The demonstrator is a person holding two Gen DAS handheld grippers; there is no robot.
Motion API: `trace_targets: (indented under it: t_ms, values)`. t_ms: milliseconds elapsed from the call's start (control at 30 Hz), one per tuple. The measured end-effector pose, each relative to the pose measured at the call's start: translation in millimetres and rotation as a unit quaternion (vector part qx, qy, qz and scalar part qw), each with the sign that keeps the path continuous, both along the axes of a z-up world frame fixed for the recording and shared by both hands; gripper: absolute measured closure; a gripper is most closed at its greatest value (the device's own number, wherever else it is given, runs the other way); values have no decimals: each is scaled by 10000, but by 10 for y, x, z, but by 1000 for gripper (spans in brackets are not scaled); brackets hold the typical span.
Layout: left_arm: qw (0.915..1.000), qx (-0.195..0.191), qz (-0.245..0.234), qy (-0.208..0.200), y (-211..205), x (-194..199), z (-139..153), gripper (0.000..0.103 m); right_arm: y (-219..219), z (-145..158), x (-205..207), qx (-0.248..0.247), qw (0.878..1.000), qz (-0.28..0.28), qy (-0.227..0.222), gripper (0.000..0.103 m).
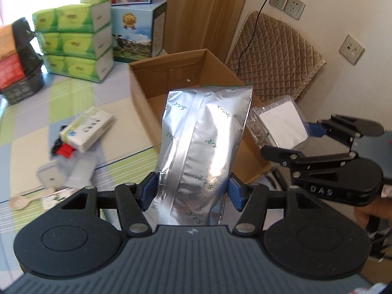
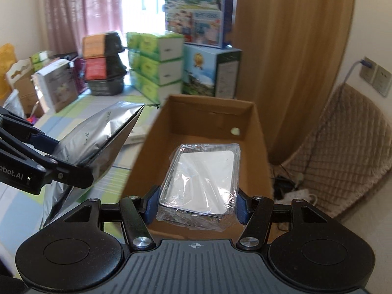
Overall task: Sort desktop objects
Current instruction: 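Carry the foil bag and plastic tray together over the cardboard box, then open the left tool dropping the foil bag while the right tool releases the tray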
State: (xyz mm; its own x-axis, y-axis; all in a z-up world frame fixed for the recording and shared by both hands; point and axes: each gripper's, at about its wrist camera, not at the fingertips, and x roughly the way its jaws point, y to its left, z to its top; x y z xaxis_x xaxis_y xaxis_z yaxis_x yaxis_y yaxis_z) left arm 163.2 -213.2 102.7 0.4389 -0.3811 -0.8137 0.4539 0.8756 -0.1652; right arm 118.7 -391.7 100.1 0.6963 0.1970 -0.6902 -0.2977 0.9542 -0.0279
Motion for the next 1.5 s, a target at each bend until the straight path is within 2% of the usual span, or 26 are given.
trace_targets:
  t_ms: [400,867,1067,1200,1433,1467,1500]
  values:
    - [9974,-498,305,429,-427,468,-284,48,-289,-324,344,3,9994,-230,260,46]
    - [9951,-663,571,471,-596,726,-386,48,-286,-490,519,-26,9991,-230,352,46]
    - [9926,-876,702,461,-564,764,-394,42,-283,-512,544,-17,9991,-206,369,46]
    - [9943,-770,662,319,-511,725,-348,42,-275,-532,554,5,9990,-221,391,45]
    - [9942,-728,737,296,-348,646,-349,42,-240,-532,537,179,9990,-243,321,45]
    - [9942,-719,742,298,-327,636,-353,42,-227,-524,536,146,9991,-253,298,43]
    - [9943,-702,753,293,-299,619,-353,42,-213,-517,533,94,9992,-282,281,35]
